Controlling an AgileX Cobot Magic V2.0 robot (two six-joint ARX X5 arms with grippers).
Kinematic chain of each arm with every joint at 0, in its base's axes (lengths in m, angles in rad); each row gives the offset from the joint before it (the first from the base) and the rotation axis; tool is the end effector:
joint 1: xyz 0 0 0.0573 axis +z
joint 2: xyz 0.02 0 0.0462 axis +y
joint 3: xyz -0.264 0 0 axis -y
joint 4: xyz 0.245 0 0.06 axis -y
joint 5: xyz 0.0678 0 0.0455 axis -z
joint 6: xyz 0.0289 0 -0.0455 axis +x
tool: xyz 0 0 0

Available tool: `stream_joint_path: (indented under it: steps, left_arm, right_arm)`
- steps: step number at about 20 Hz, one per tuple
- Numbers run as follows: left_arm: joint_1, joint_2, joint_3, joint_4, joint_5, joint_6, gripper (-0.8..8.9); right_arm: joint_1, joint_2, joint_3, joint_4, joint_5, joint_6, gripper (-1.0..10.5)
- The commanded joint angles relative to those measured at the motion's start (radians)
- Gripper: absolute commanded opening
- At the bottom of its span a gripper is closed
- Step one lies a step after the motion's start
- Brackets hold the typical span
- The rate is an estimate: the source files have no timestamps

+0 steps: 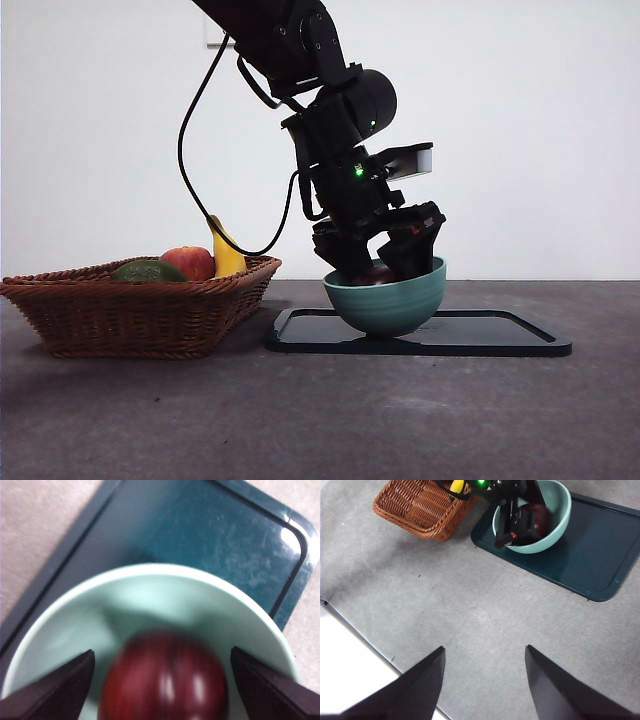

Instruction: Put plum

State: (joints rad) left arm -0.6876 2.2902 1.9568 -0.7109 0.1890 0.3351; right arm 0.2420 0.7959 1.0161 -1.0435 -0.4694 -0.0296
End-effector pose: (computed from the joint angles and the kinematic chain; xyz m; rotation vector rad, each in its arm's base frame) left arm 0.3779 -0.3174 0.1954 0.5505 0.9063 -0.9676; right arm 0.1181 0.0426 0.3356 0.0686 0.8245 0.6822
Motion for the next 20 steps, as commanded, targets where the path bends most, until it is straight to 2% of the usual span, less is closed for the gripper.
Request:
stream_joint_path:
  steps: [1, 4, 8, 12, 16, 20]
  left_arm:
    - [-0.010, 0.040, 0.030, 0.002, 0.002, 0.016, 4.30]
    - [-0.009, 0.040, 0.030, 0.000, 0.002, 0.016, 3.08]
    - [-0.010, 0.040, 0.030, 0.000, -0.002, 0.016, 2.41]
    - [-0.009, 0.039, 0.065, -0.022, -0.003, 0.014, 2.35]
    - [-0.005, 0.039, 0.220, -0.089, -0.002, -0.013, 2.35]
    - [0.005, 0.037, 0.407, -0.223, -0.002, -0.033, 2.35]
  right_arm:
    - [0.005, 0.004, 0.009, 0.005, -0.005, -0.005, 2.6]
    - [0.005, 0.004, 0.008, 0.011, -0.005, -0.005, 2.6]
    - [0.005, 0.004, 0.008, 0.011, -0.005, -0.005, 2.6]
    - [0.005, 0.004, 0.008, 0.011, -0.004, -0.005, 2.6]
    - [0.005, 0.004, 0.008, 0.011, -0.003, -0.005, 2.6]
    - [0.005, 0.004, 0.008, 0.011, -0.002, -0.005, 2.6]
